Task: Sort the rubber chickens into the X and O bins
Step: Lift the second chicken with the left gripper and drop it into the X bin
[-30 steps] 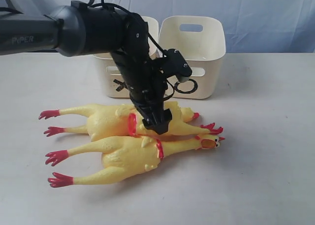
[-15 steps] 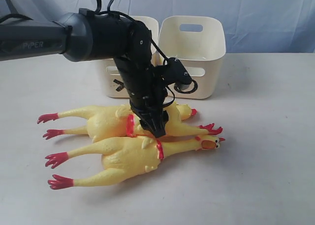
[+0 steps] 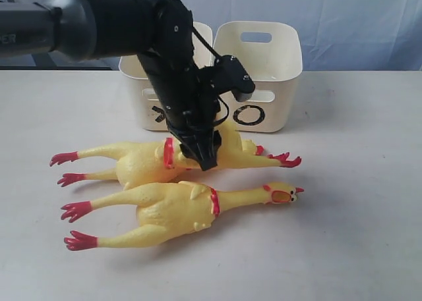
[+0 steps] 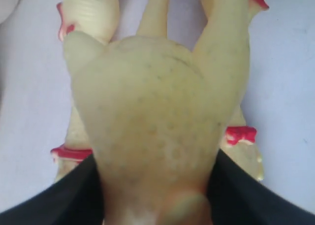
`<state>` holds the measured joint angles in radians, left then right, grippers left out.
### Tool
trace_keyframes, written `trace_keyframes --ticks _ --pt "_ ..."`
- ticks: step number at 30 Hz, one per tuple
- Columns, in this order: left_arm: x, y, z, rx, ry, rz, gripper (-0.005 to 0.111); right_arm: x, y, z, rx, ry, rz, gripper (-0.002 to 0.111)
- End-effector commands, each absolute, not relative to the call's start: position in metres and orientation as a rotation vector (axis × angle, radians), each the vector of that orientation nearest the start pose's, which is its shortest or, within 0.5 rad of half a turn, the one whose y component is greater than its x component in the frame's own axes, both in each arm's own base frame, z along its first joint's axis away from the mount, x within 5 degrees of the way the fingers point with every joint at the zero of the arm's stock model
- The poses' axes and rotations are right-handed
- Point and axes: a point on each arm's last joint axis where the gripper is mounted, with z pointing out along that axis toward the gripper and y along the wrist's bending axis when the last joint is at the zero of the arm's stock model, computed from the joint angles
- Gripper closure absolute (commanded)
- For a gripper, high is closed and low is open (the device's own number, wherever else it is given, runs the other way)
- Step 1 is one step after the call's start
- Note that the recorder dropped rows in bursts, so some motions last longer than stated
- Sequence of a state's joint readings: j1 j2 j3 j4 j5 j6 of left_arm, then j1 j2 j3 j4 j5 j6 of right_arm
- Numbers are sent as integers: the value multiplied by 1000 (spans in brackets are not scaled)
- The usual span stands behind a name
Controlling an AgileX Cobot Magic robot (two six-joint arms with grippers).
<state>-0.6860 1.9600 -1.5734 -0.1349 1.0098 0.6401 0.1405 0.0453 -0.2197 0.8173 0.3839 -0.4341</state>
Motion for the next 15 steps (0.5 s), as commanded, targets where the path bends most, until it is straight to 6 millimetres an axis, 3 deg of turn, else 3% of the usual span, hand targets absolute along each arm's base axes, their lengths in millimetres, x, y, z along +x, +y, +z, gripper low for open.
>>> trace_keyframes --ticks 1,8,15 --pt "307 -267 252 1669 2273 -198 107 40 31 261 -64 1614 593 108" --pt "306 -264 276 1608 2176 -170 107 40 31 261 -64 1614 593 108" --pt "321 -262 289 1424 2093 -40 107 40 31 261 -64 1614 593 108"
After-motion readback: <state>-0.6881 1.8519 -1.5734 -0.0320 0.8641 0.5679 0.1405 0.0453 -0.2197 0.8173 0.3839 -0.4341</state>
